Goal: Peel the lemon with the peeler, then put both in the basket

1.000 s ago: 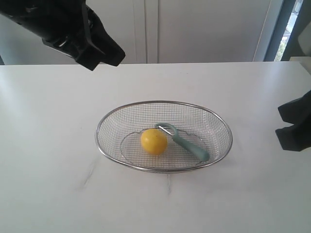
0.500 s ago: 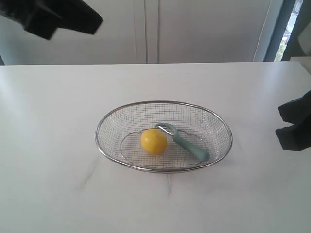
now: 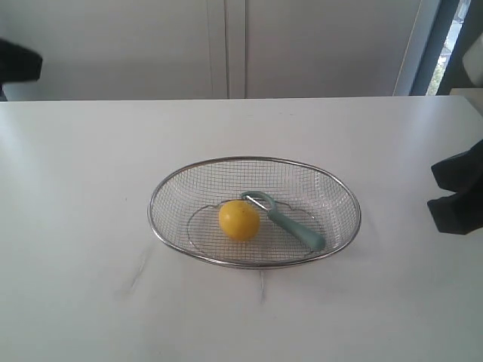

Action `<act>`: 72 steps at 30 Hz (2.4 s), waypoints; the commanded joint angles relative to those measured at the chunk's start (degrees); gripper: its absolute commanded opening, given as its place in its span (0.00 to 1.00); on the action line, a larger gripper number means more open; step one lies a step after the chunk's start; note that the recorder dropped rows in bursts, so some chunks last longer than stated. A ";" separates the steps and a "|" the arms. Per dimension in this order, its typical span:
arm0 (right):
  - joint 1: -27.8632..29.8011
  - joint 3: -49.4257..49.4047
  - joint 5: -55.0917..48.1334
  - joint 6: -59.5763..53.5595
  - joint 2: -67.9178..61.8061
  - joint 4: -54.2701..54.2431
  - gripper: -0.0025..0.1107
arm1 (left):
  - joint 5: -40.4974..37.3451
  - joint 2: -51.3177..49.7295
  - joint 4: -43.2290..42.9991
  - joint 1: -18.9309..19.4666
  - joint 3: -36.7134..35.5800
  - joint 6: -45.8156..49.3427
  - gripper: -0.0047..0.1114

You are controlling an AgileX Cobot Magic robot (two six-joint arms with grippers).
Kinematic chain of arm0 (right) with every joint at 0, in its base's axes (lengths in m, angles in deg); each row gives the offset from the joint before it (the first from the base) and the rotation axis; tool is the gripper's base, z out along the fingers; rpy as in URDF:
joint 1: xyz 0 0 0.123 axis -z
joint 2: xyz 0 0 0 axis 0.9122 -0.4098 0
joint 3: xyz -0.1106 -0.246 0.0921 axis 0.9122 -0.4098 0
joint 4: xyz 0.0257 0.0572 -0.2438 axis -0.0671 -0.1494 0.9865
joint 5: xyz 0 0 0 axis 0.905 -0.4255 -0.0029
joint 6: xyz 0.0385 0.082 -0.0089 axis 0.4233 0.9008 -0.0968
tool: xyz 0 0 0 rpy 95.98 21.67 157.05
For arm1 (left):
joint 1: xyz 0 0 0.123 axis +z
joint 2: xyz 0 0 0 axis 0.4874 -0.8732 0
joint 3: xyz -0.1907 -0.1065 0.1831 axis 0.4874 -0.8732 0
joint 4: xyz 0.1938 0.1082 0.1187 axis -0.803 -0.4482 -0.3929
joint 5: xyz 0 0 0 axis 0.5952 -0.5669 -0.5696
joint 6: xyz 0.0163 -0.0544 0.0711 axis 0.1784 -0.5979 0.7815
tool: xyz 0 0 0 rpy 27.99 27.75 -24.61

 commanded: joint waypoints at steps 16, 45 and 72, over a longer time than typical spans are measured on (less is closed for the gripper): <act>0.48 -0.41 0.31 -0.08 0.13 0.14 0.02 | 30.09 24.16 4.30 7.54 -43.84 -0.21 0.04; 0.48 -0.41 0.43 -0.08 0.13 0.14 0.02 | 18.72 55.00 1.07 12.17 -57.30 2.09 0.04; 0.48 -0.41 0.57 -0.08 0.13 0.14 0.02 | 16.48 55.00 -16.98 12.06 -57.30 -20.55 0.04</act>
